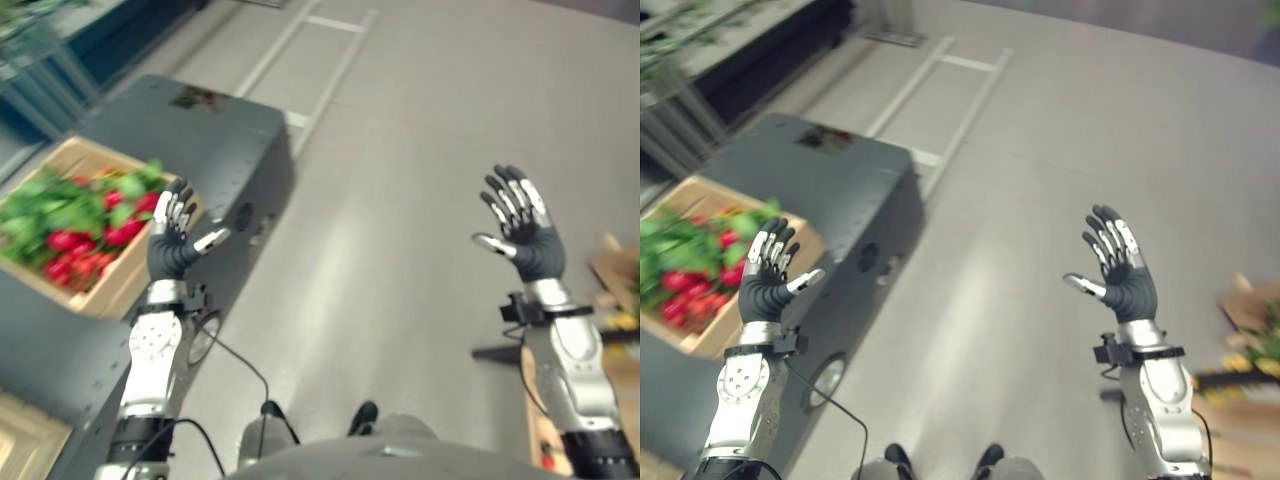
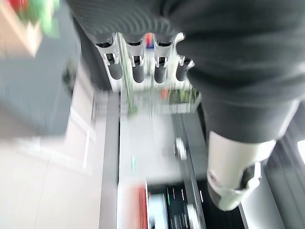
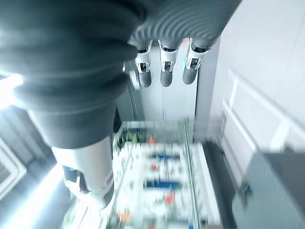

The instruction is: Pick up the fruits from the basket on one side to the basket on the other side

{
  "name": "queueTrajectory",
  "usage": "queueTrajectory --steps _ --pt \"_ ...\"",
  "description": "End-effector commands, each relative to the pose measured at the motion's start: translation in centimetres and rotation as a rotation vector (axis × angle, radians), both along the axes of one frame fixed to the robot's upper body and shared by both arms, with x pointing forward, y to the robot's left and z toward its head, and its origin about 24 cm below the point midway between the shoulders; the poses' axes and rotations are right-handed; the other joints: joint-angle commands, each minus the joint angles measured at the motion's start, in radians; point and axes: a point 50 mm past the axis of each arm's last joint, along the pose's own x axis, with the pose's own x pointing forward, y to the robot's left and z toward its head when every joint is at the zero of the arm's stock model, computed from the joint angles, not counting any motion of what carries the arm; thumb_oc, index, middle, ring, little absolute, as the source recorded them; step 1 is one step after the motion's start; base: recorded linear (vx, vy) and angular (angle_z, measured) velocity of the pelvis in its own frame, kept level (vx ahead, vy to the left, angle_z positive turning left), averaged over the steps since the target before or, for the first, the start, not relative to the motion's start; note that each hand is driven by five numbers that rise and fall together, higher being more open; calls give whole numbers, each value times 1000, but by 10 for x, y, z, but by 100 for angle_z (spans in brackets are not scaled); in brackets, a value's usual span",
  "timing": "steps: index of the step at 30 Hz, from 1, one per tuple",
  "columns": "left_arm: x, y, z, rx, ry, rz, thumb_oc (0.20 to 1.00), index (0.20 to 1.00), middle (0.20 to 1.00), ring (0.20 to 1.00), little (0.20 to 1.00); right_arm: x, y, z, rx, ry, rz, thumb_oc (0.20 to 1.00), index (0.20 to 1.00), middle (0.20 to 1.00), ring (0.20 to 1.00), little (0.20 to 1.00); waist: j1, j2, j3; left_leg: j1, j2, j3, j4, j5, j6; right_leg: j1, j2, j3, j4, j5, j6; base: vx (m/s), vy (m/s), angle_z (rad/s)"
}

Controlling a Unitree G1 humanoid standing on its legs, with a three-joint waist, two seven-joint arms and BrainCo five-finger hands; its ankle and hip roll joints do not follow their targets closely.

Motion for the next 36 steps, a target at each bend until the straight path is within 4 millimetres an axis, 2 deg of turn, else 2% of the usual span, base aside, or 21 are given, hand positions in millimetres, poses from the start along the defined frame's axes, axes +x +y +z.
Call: queueTrajectory --steps 1,5,6,7,8,9,10,11,12,14,16,18,19,20,21,23,25,28,29,30,36 --pt "-10 16 19 97 -90 54 1000 1000 1000 1000 1000 -1 -2 19 -8 -132 -23 1000 1000 1000 1000 1000 29 -19 -56 16 29 -10 -8 -55 -39 2 -9 -24 -136 102 83 27 398 122" --pt "-21 28 29 149 -127 122 1000 1000 1000 1000 1000 8 9 22 -15 -150 9 1000 1000 1000 1000 1000 77 -15 -52 3 -45 -51 -25 -75 -3 14 -79 -54 -120 139 118 73 429 66" --pt "-23 31 31 153 -142 148 1000 1000 1000 1000 1000 12 17 21 -26 -146 26 1000 1000 1000 1000 1000 106 -8 -54 2 -79 -75 -21 -95 17 28 -124 -77 -86 148 126 158 413 71" --pt "-22 31 31 155 -139 156 1000 1000 1000 1000 1000 13 17 21 -34 -140 19 1000 1000 1000 1000 1000 92 -3 -48 6 -102 -111 -14 -113 34 18 -137 -15 -30 142 132 251 514 80" --pt "-17 30 26 146 -120 159 1000 1000 1000 1000 1000 12 16 19 -40 -125 25 1000 1000 1000 1000 1000 33 1 -41 17 -129 -181 -10 -125 49 -29 -93 207 18 98 125 171 239 68" --pt "-16 31 26 146 -121 160 1000 1000 1000 1000 1000 12 16 20 -40 -126 26 1000 1000 1000 1000 1000 35 0 -42 15 -129 -178 -10 -125 50 -37 -96 212 28 93 124 137 274 122" --pt "-13 28 23 125 -121 152 1000 1000 1000 1000 1000 10 14 19 -54 -118 28 1000 1000 1000 1000 1000 8 8 -33 25 -143 -194 -18 -105 57 -85 -49 355 48 70 108 206 326 201" --pt "-11 24 23 136 -120 137 1000 1000 1000 1000 1000 3 8 15 -60 -95 30 1000 1000 1000 1000 1000 -20 16 -22 45 -181 -300 -33 -93 68 -118 71 555 89 20 98 201 324 196" --pt "-11 23 23 136 -120 137 1000 1000 1000 1000 1000 3 8 15 -60 -95 30 1000 1000 1000 1000 1000 -20 16 -22 43 -181 -301 -34 -90 68 -119 72 554 87 23 97 241 197 170" --pt "-10 18 26 162 -125 111 1000 1000 1000 1000 1000 -2 5 13 -67 -86 23 1000 1000 1000 1000 1000 -7 16 -24 45 -207 -379 -53 -80 76 -126 97 531 85 11 83 123 27 124" --pt "-4 12 28 163 -134 81 1000 1000 1000 1000 1000 -2 1 11 -61 -74 -1 1000 1000 1000 1000 1000 -13 20 -25 61 -218 -472 -70 -75 75 -181 160 600 77 6 81 207 -16 128" --pt "-3 11 29 167 -134 77 1000 1000 1000 1000 1000 -2 0 10 -59 -74 -11 1000 1000 1000 1000 1000 -15 19 -27 61 -220 -498 -66 -77 74 -198 168 620 54 23 84 218 -55 148" --pt "-2 9 29 164 -136 63 1000 1000 1000 1000 1000 -3 0 10 -64 -74 -15 1000 1000 1000 1000 1000 -9 13 -24 69 -229 -565 -52 -83 74 -211 173 678 1 51 88 285 -92 138" --pt "-2 9 29 164 -135 63 1000 1000 1000 1000 1000 -3 0 10 -64 -74 -14 1000 1000 1000 1000 1000 -12 15 -26 72 -227 -569 -54 -88 75 -206 174 675 -3 46 89 355 -169 123" --pt "-2 8 28 156 -132 56 1000 1000 1000 1000 1000 -4 -1 7 -64 -61 -21 1000 1000 1000 1000 1000 -11 13 -26 83 -235 -623 -47 -93 69 -221 181 735 -13 67 96 266 -137 125" --pt "-2 7 27 148 -129 48 1000 1000 1000 1000 1000 -6 -3 6 -62 -52 -27 1000 1000 1000 1000 1000 -10 8 -28 87 -241 -653 -41 -94 61 -194 175 736 -29 69 94 190 -142 173" --pt "-7 7 23 118 -119 54 1000 1000 1000 1000 1000 -7 -7 3 -70 -39 -45 1000 1000 1000 1000 1000 24 4 -44 88 -234 -680 -32 -100 41 -152 147 650 -53 75 87 188 -252 108" --pt "-9 8 18 82 -101 49 1000 1000 1000 1000 1000 -6 -11 1 -71 -27 -63 1000 1000 1000 1000 1000 20 2 -51 80 -225 -671 8 -113 23 -117 139 610 -68 70 83 164 -226 69" --pt "-8 7 16 71 -95 43 1000 1000 1000 1000 1000 -7 -13 2 -77 -31 -68 1000 1000 1000 1000 1000 18 0 -52 72 -217 -653 30 -114 12 -100 138 594 -79 67 81 134 -309 95" --pt "-5 4 16 63 -92 24 1000 1000 1000 1000 1000 -7 -16 4 -77 -36 -94 1000 1000 1000 1000 1000 3 -3 -46 40 -184 -558 84 -96 -9 -68 131 555 -90 62 73 118 -279 104" --pt "-4 -2 10 51 -63 -15 1000 1000 1000 1000 1000 -9 -19 -1 -78 -10 -116 1000 1000 1000 1000 1000 -5 -12 -49 24 -146 -453 111 -104 -13 -20 132 499 -95 29 59 43 -131 60"
